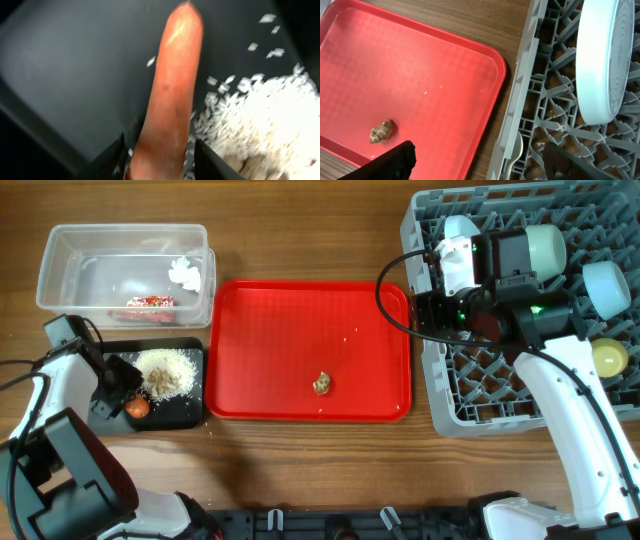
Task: Sort waste into correct bins and load items into the dishwasher rack
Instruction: 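Carry the carrot with the left gripper onto the black tray, then reach the left gripper to the brown scrap on the red tray and grasp it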
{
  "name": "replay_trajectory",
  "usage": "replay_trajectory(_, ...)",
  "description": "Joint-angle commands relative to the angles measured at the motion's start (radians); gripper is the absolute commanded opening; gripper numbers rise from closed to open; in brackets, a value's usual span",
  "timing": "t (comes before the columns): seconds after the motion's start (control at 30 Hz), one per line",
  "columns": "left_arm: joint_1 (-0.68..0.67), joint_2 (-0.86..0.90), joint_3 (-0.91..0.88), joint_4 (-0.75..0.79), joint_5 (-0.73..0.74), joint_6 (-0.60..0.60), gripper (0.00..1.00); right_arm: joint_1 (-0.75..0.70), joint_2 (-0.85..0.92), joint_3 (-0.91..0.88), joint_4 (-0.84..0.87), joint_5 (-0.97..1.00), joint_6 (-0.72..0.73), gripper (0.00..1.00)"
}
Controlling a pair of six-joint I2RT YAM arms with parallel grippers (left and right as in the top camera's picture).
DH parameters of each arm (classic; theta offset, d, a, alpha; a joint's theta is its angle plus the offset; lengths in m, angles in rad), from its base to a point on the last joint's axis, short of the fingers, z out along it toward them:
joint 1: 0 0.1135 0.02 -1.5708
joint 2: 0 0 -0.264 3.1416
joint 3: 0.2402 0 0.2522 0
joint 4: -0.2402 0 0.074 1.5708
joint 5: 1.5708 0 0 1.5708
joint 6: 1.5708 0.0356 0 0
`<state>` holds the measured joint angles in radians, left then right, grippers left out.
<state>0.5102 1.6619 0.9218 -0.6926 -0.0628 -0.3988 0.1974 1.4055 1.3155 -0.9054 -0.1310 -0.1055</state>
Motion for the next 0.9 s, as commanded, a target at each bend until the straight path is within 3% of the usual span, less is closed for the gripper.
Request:
replay_trajectory(0.0,0.004,-0.075,0.038,-0.035,0.002,-0.002,0.48,-0.002,-0.003,-0.001,-0.002,-0.016,0.008,0.84)
replay_trajectory(0.23,-0.019,-0.209,0.066,-0.026,0.201,0.002,0.66,-0.002,-0.003,-0.001,-0.012,-0.016,0.008,0.84)
replay_trajectory(0.33,-0.08,-0.247,0.066,-0.025,0.242,0.036,0.69,-0.002,-0.003,-0.001,-0.018,-0.018,0.008,0.92)
replay_trajectory(0.4,-0.156,-0.259,0.066,-0.025,0.257,0.055,0.72,-0.002,-0.003,-0.001,-0.023,-0.02,0.011,1.0)
replay_trajectory(0.67,-0.56,-0.255,0.066,0.031,0.252,0.108,0.83,-0.016,-0.006,-0.001,-0.042,0.011,0.069,1.0)
replay_trajectory(0.87,-0.812,-0.195,0.066,0.095,0.209,0.107,0.87,-0.118,-0.076,-0.001,-0.068,0.033,0.142,1.0)
